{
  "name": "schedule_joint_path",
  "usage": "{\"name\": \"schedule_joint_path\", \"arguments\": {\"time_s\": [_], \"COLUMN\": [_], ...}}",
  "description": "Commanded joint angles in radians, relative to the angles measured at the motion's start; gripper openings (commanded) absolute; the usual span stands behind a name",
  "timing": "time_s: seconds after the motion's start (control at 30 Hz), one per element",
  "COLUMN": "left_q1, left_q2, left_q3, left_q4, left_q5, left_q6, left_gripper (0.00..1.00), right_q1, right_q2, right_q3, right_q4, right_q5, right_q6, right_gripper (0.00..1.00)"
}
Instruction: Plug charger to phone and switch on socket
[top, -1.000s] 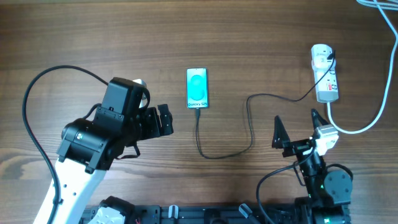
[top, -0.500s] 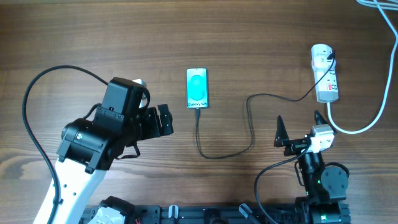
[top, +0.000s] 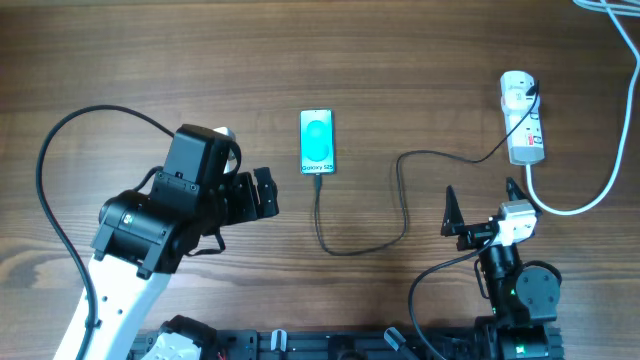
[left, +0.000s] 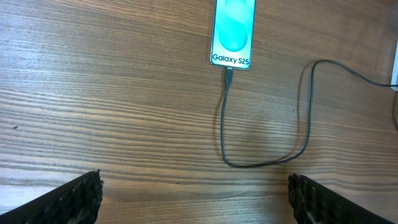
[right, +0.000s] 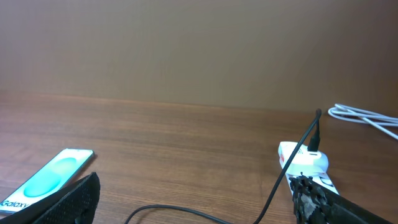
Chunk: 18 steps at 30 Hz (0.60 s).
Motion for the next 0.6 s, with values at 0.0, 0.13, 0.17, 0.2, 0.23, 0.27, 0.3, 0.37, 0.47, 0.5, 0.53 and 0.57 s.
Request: {"name": "schedule_joint_path", "arguments": {"time_s": [0.0,0.13,0.17,0.2,0.23,0.27,0.3,0.37,0.47,0.5,0.53,0.57], "left_q1": [-0.005,-0.005,-0.005,-0.005,-0.005,-0.005,-0.005,-0.005,-0.008,-0.008,-0.003,0.005], "left_q2": [0.001,0.001,0.001,0.001,0.001,0.001,0.001,0.001,0.005,0.005,0.001,-0.006], "left_q3": [-0.003,-0.003,-0.003,-0.003,-0.003,-0.003,-0.003,-0.003,-0.003,-0.004,-0.005,-0.011], "left_q4": [-0.001,-0.001,-0.001,-0.001,-0.001,-0.001,-0.001,-0.002,-0.001,-0.005,-0.004,0.0], "left_q5": [-0.01,-0.011,-0.01,-0.011,-0.011,-0.011,-0.01,-0.01,-0.01,-0.009,-0.008,-0.002], "left_q6": [-0.01,-0.01,-0.01,-0.01,-0.01,-0.01,-0.01,-0.01,-0.01,-0.01,-0.01,-0.01], "left_gripper": [1.0,1.0,1.0,1.0,1.0,1.0,1.0,1.0,1.0,1.0,1.0,1.0], "right_q1": [-0.004,-0.004,-0.004,-0.004,-0.004,-0.004,-0.004,-0.004,-0.004,-0.004,-0.004,-0.004], "right_q2": [-0.013,-0.013,-0.013,-0.013,-0.013,-0.013,-0.013,-0.013,-0.013,-0.013,-0.013,-0.013], "right_q3": [-0.002,-0.002,-0.002,-0.002,-0.002,-0.002,-0.002,-0.002,-0.002,-0.002,-0.002,-0.002], "right_q4": [0.001,0.001,0.001,0.001,0.001,0.001,0.001,0.001,0.001,0.001,0.001,0.001], "right_q5": [0.016,0.016,0.017,0.017,0.016,0.016,0.016,0.017,0.017,0.017,0.017,0.017], "right_q6": [-0.016,-0.016,-0.016,-0.016,-0.016,-0.016,-0.017,-0.016,-0.016,-0.016,-0.016,-0.016], "right_gripper": [1.0,1.0,1.0,1.0,1.0,1.0,1.0,1.0,1.0,1.0,1.0,1.0]}}
